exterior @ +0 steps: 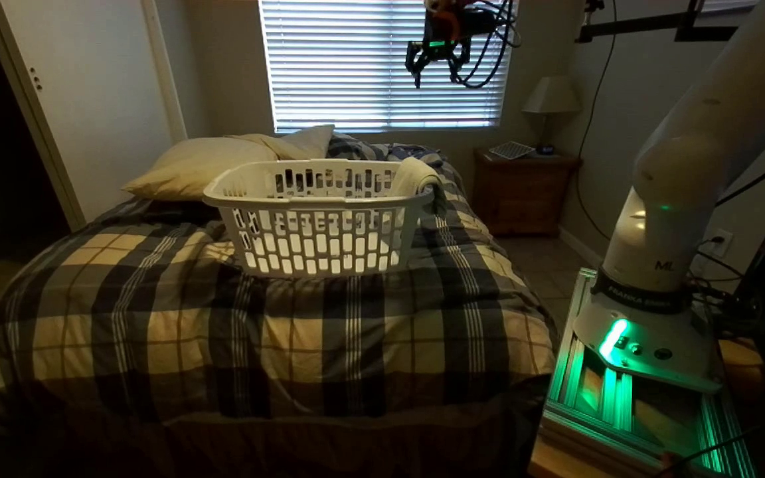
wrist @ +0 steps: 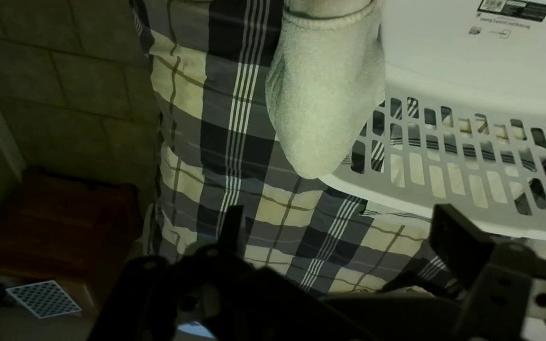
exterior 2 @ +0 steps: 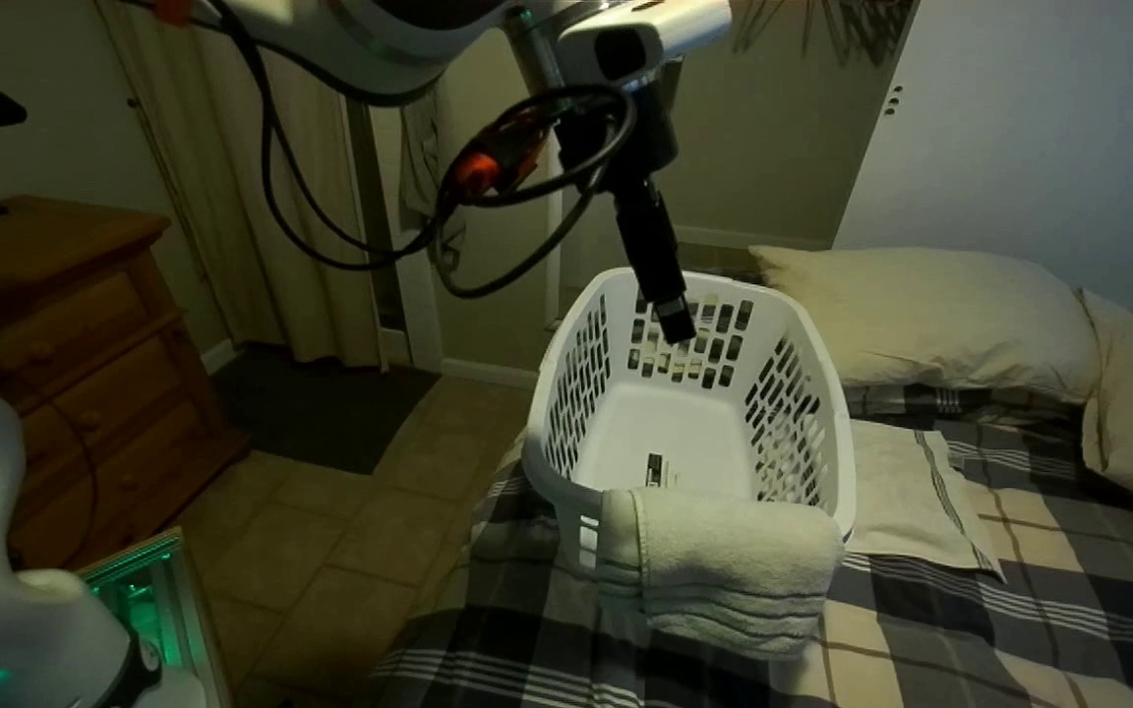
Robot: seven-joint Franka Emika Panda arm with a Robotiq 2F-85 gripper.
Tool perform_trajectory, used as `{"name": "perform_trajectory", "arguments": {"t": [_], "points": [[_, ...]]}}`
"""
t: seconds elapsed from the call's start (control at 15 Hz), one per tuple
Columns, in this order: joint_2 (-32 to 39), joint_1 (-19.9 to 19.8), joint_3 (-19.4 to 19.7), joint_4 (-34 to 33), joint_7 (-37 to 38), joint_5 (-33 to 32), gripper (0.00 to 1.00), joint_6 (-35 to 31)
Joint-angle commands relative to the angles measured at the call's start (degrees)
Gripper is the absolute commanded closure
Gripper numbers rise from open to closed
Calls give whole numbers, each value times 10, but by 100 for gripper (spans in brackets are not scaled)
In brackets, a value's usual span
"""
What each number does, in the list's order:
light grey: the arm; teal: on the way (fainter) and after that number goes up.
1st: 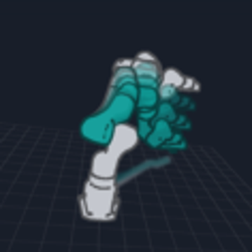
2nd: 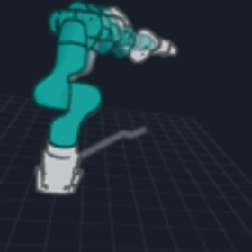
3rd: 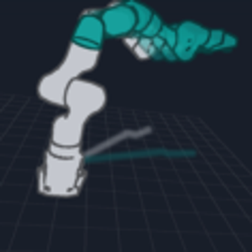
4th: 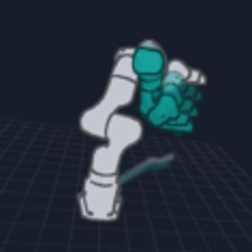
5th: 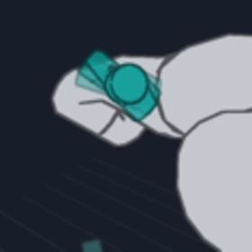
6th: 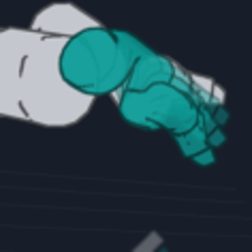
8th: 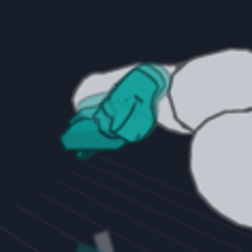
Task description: Put the towel on the basket
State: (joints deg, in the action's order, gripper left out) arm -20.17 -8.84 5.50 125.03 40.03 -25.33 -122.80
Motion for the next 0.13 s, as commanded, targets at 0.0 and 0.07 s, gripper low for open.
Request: {"name": "perform_trajectory", "arguments": {"t": [0.0,0.07], "points": [[0,-20,-16,1,-7,7,0,-1],[1,-21,-17,1,-7,7,0,-1]]}}
